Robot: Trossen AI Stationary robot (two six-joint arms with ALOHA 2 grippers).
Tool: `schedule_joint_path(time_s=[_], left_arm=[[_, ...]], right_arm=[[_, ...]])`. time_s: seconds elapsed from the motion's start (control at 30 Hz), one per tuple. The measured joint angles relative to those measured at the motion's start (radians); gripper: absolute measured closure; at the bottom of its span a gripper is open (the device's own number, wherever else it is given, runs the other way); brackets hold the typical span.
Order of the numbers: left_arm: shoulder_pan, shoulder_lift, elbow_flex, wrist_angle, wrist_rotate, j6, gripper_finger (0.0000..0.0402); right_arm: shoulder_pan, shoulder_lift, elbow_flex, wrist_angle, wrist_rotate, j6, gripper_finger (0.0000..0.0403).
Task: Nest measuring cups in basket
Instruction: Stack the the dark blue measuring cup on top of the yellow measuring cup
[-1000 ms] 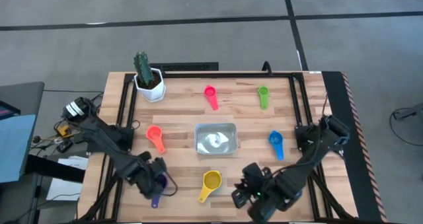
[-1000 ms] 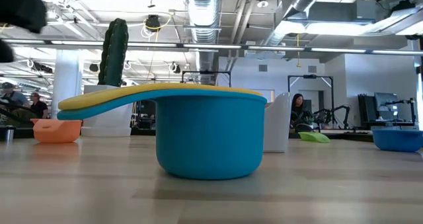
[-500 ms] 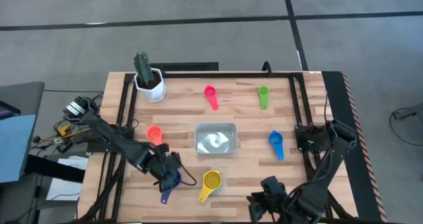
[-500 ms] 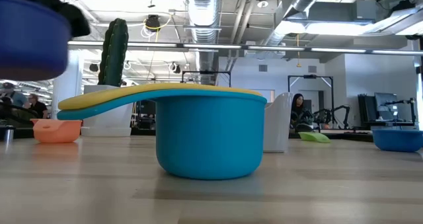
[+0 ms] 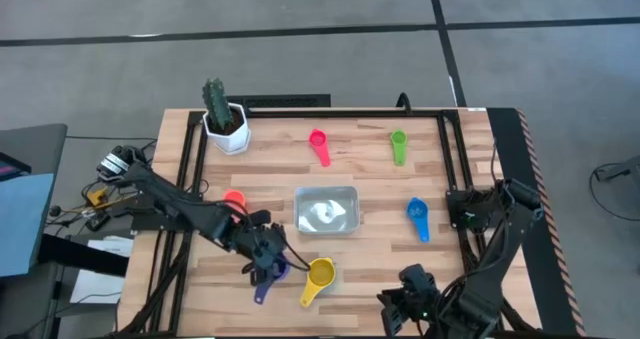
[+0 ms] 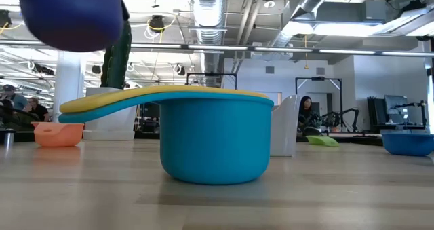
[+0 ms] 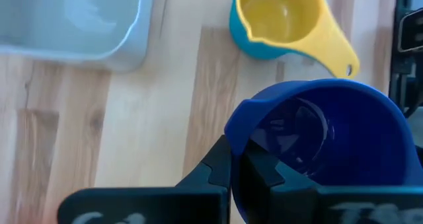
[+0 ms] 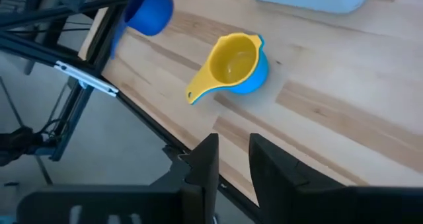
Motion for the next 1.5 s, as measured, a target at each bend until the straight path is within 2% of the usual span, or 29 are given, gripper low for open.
schedule_joint_path(time_s=[0.33, 0.47, 0.57, 0.63, 0.73, 0.87, 1.03, 1.13, 1.23, 1.5], left_arm=[[0.078, 0.007, 0.001, 0.095, 0.036, 0.063, 0.0401], [0.091, 0.007, 0.001, 0.155, 0.046, 0.086, 0.0401], [0.100, 0.007, 0.001, 0.228, 0.049, 0.121, 0.0401], [0.108, 0.007, 0.001, 0.255, 0.048, 0.137, 0.0401], [0.119, 0.007, 0.001, 0.291, 0.042, 0.165, 0.0401], [0.132, 0.007, 0.001, 0.352, 0.022, 0.207, 0.0401], [0.150, 0.044, 0.000, 0.420, 0.023, 0.241, 0.0401], [0.157, 0.087, 0.001, 0.467, 0.038, 0.244, 0.0401], [0.157, 0.122, 0.000, 0.501, 0.051, 0.244, 0.0401], [0.149, 0.171, 0.002, 0.545, 0.059, 0.227, 0.0401]], right_arm=[[-0.028, -0.058, 0.000, 0.002, -0.002, -0.291, 0.0305], [-0.057, -0.076, 0.000, -0.049, -0.002, -0.320, 0.0336], [-0.061, -0.092, -0.002, -0.133, 0.063, -0.353, 0.0367], [-0.052, -0.119, -0.028, -0.185, 0.097, -0.330, 0.0388], [-0.031, -0.189, -0.124, -0.192, 0.121, -0.290, 0.0393], [-0.008, -0.314, -0.311, -0.067, 0.131, -0.286, 0.0381], [-0.003, -0.466, -0.563, 0.224, 0.130, -0.400, 0.0396], [-0.014, -0.530, -0.686, 0.370, 0.118, -0.450, 0.0391], [-0.024, -0.572, -0.772, 0.472, 0.092, -0.478, 0.0386], [-0.066, -0.621, -0.899, 0.582, -0.045, -0.486, 0.0395]])
